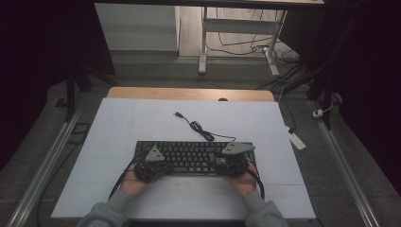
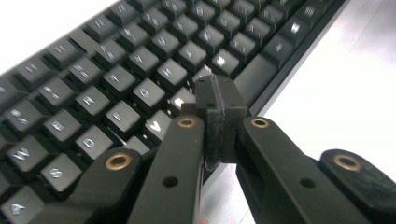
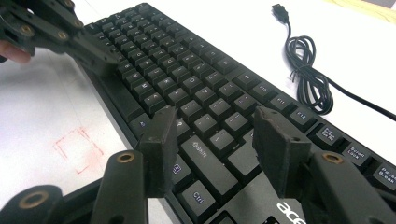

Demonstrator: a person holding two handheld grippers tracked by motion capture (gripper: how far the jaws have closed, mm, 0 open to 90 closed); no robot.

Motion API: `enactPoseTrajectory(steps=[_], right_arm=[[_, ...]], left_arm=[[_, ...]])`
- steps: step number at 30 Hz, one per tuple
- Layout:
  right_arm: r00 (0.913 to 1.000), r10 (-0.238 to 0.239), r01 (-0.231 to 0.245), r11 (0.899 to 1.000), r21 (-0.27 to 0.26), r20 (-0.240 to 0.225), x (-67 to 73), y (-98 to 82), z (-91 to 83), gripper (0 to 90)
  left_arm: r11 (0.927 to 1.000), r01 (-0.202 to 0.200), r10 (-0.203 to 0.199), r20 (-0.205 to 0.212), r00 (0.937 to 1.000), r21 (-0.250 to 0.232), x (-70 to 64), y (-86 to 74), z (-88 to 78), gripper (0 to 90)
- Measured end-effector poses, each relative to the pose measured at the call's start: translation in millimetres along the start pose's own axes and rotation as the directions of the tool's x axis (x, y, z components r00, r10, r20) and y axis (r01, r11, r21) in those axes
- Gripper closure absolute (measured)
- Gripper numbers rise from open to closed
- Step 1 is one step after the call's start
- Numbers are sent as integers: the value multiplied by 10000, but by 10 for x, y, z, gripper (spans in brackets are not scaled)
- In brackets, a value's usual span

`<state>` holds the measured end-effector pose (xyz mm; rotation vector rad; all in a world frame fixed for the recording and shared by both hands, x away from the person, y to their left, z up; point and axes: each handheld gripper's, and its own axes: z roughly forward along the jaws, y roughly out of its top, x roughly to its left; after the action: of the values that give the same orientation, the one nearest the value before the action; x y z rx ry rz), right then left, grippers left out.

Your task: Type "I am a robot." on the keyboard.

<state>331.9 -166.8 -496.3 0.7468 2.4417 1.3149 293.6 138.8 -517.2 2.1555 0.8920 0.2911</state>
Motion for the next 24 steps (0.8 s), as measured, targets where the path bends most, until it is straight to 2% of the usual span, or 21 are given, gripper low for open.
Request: enactPoseTrajectory(steps=[3,6,9,13,18,24], right_arm=[[10000,8,-8,10000,-50,5,-5,3,-12,501],[10000,1,-1,10000,-99,-20,-8,3,-21,501],[10000,2,-2,9998,-179,-13,-13,1,-29,501],[10000,5,-5,9998,-179,17,-18,0,-41,501],[10000,-14,15,9999,-133,77,-18,-3,-37,500],[10000,-31,32,9999,-133,77,-19,-3,-43,497]], left_arm=[[9993,70,-70,-3,10000,-380,-1,23,-74,803],[9979,148,-150,-25,9999,-634,-2,33,-137,684],[9968,198,-208,-127,9997,-772,8,40,-178,581],[9956,499,-510,-128,9986,-792,56,42,-225,449],[9939,717,-744,-301,9968,-834,114,38,-283,387],[9920,882,-919,-381,9950,-900,161,39,-350,365]])
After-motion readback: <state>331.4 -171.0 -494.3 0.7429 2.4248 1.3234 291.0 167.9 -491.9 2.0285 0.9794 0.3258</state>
